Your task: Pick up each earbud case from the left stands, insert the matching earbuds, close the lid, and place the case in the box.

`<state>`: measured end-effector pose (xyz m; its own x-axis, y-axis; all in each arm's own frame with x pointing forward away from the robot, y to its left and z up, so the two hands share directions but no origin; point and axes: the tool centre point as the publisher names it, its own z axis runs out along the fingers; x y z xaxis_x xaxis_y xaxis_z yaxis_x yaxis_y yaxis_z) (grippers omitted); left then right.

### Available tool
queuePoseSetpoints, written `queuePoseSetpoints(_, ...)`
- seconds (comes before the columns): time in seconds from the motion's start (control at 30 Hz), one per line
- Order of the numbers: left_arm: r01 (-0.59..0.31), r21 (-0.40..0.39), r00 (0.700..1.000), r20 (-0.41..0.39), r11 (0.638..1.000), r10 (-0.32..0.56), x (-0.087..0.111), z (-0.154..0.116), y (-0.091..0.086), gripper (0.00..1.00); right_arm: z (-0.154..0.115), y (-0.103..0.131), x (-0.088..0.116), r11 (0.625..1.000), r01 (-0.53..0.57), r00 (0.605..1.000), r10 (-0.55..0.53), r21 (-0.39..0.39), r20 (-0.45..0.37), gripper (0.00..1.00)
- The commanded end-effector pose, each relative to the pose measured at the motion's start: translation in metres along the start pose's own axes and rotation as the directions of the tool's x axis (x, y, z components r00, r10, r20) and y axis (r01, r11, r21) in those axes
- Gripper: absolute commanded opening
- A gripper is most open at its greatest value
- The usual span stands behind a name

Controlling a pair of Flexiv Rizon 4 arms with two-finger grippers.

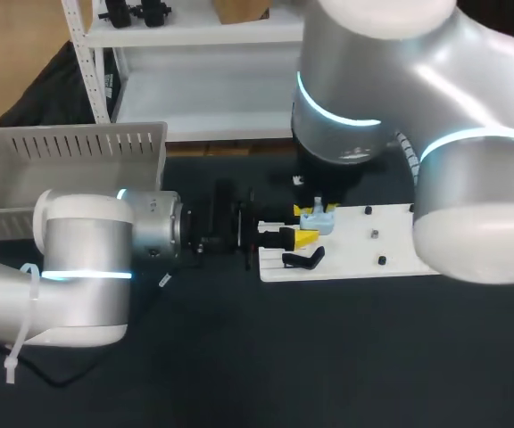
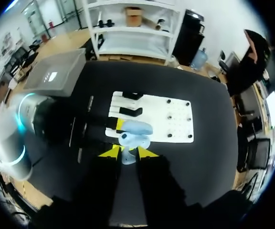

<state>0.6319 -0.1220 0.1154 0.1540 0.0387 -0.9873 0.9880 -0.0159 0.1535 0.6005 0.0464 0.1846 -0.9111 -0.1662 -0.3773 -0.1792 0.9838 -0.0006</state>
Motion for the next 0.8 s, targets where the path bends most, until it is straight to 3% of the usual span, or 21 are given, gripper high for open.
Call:
queuePoseSetpoints(0.03,-0.001,-0.001,1.0,0.0,1.0,0.001,0.0,0.0,0.0,0.0,0.007,-0.004,-0.009,1.0,0.023,0.997,-0.024,-0.021,-0.068,0.0)
queuePoseSetpoints(0.53,-0.001,-0.001,1.0,0.0,1.0,0.001,0.0,0.0,0.0,0.0,0.007,-0.004,-0.008,0.999,0.03,0.996,-0.031,-0.012,-0.081,0.0)
queuePoseSetpoints(0.8,-0.001,-0.001,1.0,0.0,1.0,0.001,0.0,0.0,0.0,0.0,0.013,0.005,-0.005,0.999,-0.027,0.998,0.028,0.022,-0.061,0.0)
